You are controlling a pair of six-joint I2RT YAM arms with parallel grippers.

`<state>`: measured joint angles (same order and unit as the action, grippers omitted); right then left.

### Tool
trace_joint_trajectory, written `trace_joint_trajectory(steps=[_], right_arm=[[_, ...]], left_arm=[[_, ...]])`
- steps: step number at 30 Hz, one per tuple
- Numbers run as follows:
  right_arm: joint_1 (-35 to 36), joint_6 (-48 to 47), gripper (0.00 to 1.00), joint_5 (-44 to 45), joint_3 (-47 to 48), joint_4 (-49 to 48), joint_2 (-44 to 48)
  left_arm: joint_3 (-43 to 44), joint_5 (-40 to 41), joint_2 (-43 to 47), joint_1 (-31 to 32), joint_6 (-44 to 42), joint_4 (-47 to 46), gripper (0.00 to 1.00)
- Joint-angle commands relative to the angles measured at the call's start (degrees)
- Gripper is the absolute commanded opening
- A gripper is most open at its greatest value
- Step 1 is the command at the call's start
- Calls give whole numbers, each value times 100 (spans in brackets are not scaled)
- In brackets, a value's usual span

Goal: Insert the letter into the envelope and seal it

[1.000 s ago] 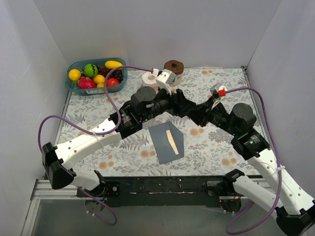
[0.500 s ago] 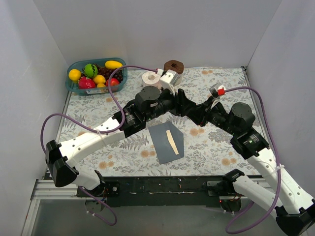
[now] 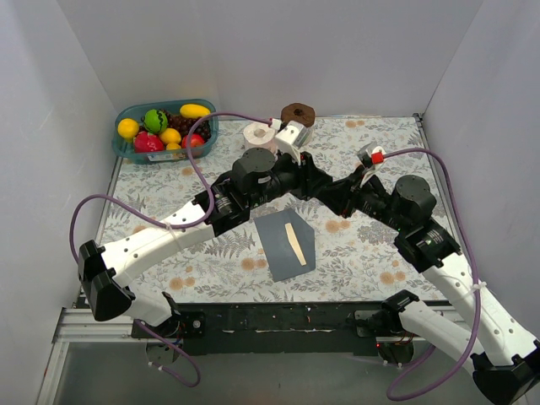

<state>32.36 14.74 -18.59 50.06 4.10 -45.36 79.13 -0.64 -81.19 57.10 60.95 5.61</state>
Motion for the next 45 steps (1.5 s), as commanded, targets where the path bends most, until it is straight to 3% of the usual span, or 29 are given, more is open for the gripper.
trace_joint_trajectory(steps=[1, 11, 18, 20, 21, 22, 24, 26, 35, 41, 45], right_arm=[[7, -50, 1, -478, 171, -356, 71], [-1, -24, 1, -2709, -181, -1683, 607], [-2, -191, 1, -2827, -14, -1422, 757], [-10, -287, 1, -2511, 56, -1298, 775], [-10, -323, 1, -2379, 82, -1158, 757], [-10, -375, 1, -2238, 135, -1079, 757], [-2, -437, 1, -1764, 205, -938, 696], [-2, -463, 1, -1273, 302, -700, 600], [7, -235, 1, -76, 294, -463, 406], [7, -200, 1, 75, 214, -419, 432], [-2, -182, 1, 31, 206, -419, 406]], left_arm=[[24, -889, 208, 20, -320, -209, 0], [-117, -3176, 376, 20, -663, -771, 0], [-73, -3443, 455, 12, -865, -631, 3], [-91, -3337, 490, 12, -874, -622, 21], [-117, -3285, 507, 12, -874, -631, 54], [-135, -3162, 534, 12, -865, -631, 69], [-161, -3004, 560, 12, -796, -666, 92], [-205, -2618, 613, 12, -743, -745, 98], [-407, 457, 744, 11, 180, -815, 97], [-961, 846, 1219, 12, 497, -1377, 94], [-848, 864, 1149, 12, 488, -1247, 93]])
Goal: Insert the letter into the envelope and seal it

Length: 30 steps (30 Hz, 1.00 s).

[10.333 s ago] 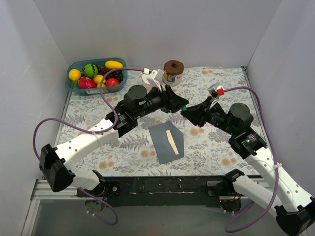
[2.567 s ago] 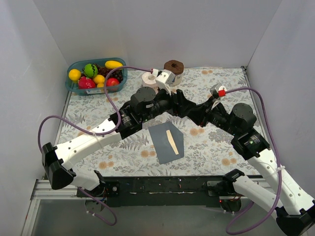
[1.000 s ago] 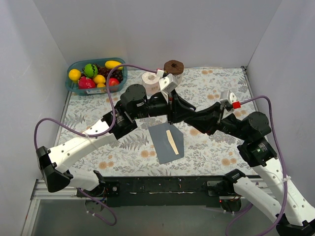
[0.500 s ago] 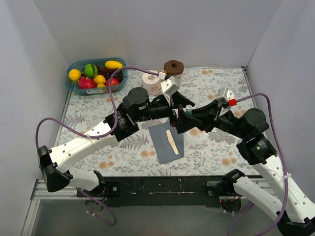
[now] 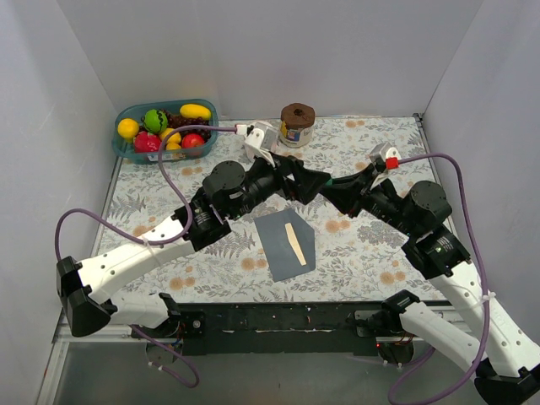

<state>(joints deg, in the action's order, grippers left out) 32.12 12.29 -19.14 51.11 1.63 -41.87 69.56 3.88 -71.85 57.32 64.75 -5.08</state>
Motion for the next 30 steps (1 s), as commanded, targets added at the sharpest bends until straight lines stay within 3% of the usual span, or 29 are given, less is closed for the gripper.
trace_joint_trajectory(steps=[1, 6, 11, 30], right_arm=[[22, 63, 1, 59, 135, -172, 21], [23, 63, 1, -125, 171, -172, -58], [22, 71, 1, -169, 145, -172, -50], [31, 63, 1, -196, 118, -172, -146]], left_arm=[[137, 351, 190, -10, 117, -151, 94], [426, -70, -196, -10, 56, 68, 93], [893, -721, -636, -10, -112, 455, 87], [1226, -195, -777, -10, -692, 1062, 59]])
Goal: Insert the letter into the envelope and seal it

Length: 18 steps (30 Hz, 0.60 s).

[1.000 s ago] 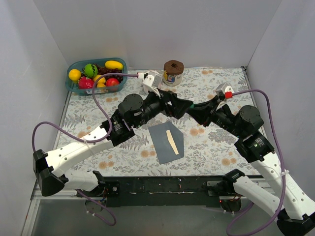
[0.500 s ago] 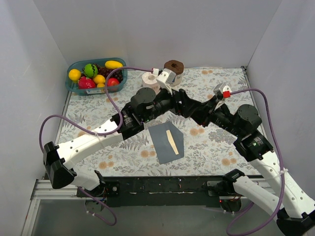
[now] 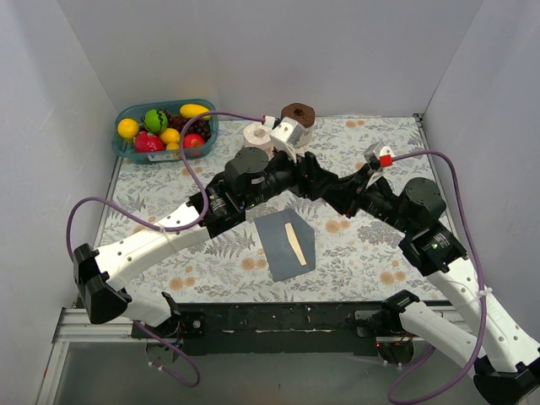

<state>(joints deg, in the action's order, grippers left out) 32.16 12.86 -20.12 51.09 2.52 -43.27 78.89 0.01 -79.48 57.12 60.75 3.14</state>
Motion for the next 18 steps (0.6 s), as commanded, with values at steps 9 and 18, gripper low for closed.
trace_joint_trajectory(steps=[9, 18], right_arm=[[18, -3, 1, -106, 147, -261, -33], [27, -20, 1, -106, 138, -261, -50]], left_arm=[[390, 148, -85, 9, -424, 328, 55], [364, 43, -120, 9, -406, 328, 41]])
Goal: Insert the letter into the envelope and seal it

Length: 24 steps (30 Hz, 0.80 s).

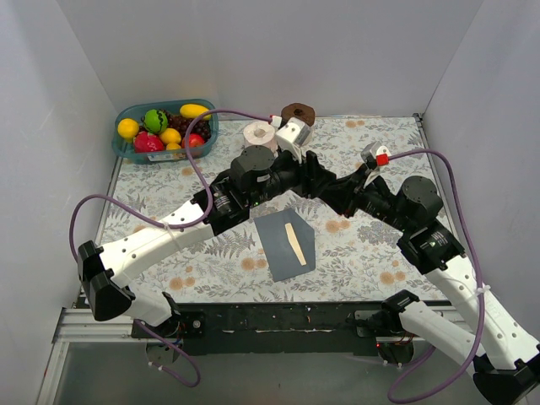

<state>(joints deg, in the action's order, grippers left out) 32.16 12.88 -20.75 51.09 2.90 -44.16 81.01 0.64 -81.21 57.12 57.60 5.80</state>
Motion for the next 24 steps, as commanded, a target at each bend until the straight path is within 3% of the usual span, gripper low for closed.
trace_joint_trajectory(steps=[1, 5, 12, 24], right_arm=[[18, -14, 1, -43, 129, -298, 39], [18, -32, 1, -43, 112, -298, 48], [18, -32, 1, -52, 94, -298, 57], [18, -40, 1, -104, 50, -298, -5]], left_arm=[[152, -21, 53, 9, -91, 61, 40], [152, 14, 79, 9, -91, 53, 39], [108, 102, 140, 9, -83, 52, 49], [20, 199, 211, 9, -74, -9, 40]])
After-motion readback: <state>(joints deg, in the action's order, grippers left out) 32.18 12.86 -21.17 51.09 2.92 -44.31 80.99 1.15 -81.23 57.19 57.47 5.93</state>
